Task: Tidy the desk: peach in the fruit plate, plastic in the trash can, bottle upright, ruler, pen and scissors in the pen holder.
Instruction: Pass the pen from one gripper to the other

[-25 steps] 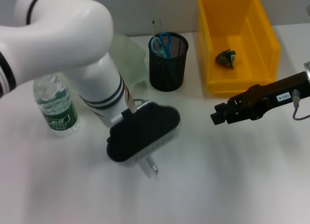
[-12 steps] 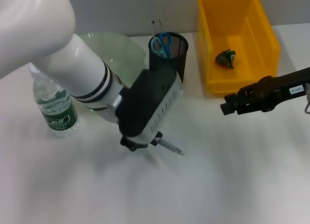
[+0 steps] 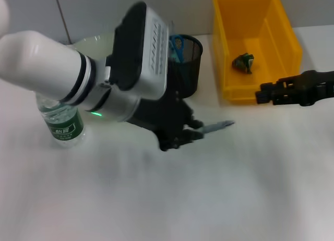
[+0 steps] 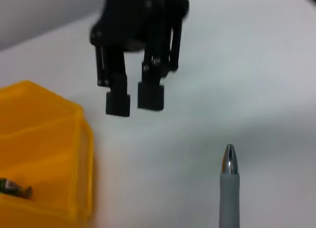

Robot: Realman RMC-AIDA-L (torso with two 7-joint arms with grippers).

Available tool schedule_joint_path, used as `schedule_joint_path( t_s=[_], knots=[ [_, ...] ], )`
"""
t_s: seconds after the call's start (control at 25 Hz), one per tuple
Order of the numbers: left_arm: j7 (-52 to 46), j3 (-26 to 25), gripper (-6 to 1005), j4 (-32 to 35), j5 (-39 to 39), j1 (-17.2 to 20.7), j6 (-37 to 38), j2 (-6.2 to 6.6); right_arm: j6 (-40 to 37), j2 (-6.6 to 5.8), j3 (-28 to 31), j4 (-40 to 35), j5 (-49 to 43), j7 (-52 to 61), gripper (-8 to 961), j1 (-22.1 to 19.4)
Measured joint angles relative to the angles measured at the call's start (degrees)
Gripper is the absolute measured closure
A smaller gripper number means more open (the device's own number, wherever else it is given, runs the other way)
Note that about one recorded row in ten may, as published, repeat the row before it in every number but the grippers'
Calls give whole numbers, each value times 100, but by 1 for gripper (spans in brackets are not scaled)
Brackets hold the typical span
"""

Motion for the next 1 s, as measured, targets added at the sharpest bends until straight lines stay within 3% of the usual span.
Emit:
schedule_joint_path(
  t_s=[0.28,0.52,0.76,1.0],
  knots=[
    [-178,182,846,193,-1823,766,-571,-19,-97,55,299,18,261,-352,482,-389],
    [356,811,843,179,-3459,1406,-1205,-15,-451,81,450,40,478,-951,480,-666],
    [1042,1265,839,-86,-4879,1715,-1358,-19,-652,96,432,152,514,-1336,479,-768],
    [2004,1876,836,-832,-6635,1886,-1321,-23,-766,94,386,166,478,-1591,478,-917]
  ],
)
